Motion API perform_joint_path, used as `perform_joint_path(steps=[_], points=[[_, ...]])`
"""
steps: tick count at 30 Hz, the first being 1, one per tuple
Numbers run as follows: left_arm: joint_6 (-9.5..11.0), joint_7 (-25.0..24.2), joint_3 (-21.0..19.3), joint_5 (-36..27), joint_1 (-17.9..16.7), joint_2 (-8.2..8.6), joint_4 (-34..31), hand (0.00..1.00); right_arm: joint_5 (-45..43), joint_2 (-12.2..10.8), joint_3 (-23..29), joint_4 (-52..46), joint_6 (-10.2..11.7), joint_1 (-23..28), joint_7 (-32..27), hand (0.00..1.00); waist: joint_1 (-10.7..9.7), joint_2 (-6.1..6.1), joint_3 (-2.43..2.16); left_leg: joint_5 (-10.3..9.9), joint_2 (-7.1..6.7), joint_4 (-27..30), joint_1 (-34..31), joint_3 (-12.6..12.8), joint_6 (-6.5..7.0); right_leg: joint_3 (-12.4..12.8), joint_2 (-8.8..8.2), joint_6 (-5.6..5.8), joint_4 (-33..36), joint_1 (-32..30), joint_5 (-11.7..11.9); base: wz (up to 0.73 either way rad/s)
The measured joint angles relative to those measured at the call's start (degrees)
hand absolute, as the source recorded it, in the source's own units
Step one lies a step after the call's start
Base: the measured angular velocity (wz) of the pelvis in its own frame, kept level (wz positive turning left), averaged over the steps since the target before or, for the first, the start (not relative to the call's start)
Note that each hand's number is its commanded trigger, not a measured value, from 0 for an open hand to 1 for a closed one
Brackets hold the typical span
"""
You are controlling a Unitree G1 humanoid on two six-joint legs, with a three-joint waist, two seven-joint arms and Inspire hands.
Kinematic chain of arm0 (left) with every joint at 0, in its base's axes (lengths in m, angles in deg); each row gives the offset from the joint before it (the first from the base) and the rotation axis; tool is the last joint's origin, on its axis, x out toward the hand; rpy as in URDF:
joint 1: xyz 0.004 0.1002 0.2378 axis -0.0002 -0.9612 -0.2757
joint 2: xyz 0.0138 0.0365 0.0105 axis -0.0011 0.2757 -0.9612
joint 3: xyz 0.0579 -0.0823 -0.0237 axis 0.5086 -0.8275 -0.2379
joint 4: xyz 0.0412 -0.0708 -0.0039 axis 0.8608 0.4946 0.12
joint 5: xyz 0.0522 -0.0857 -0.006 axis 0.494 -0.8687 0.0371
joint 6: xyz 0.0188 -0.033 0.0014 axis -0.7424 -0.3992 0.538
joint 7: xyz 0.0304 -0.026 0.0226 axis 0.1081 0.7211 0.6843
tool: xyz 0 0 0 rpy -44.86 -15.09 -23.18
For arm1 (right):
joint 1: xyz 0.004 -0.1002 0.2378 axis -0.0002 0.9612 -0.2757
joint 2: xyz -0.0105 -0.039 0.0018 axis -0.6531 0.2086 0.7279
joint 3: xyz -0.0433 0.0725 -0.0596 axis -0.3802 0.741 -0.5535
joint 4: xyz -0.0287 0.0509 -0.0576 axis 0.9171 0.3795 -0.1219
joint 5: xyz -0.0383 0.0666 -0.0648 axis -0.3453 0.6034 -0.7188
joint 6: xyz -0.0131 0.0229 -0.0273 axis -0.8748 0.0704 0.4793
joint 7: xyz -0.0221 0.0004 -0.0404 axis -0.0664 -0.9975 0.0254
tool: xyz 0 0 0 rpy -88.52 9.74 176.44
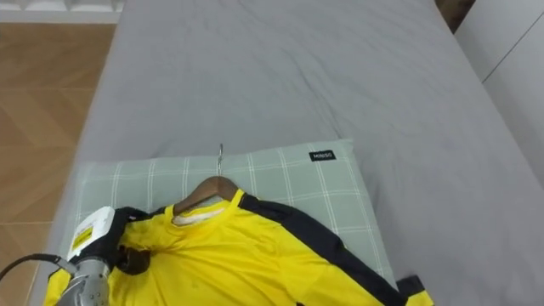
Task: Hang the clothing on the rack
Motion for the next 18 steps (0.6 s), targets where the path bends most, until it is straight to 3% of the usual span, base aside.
perform_joint_path(steps=[9,18], points=[[-1.1,-0.2,0.0,-0.1,0.0,0.35,0.0,1.00,0.6,0.0,0.1,0.3,0.1,0.6,0.0,0.00,-0.1,0.26,0.08,0.0,-0.04,0.2,-0.3,-0.4,-0.01,-0.4,-0.08,-0.02,0.1,-0.2,0.0,0.03],[-1.5,-0.6,0.0,-0.1,0.0,1.03,0.7,1.00,0.7,0.0,0.1,0.3,0.2,0.5,0.2,0.00,-0.1,1.49,0.08,0.0,-0.02,0.4,-0.2,-0.3,-0.01,-0.5,-0.16,-0.02,0.3,-0.1,0.0,0.00]])
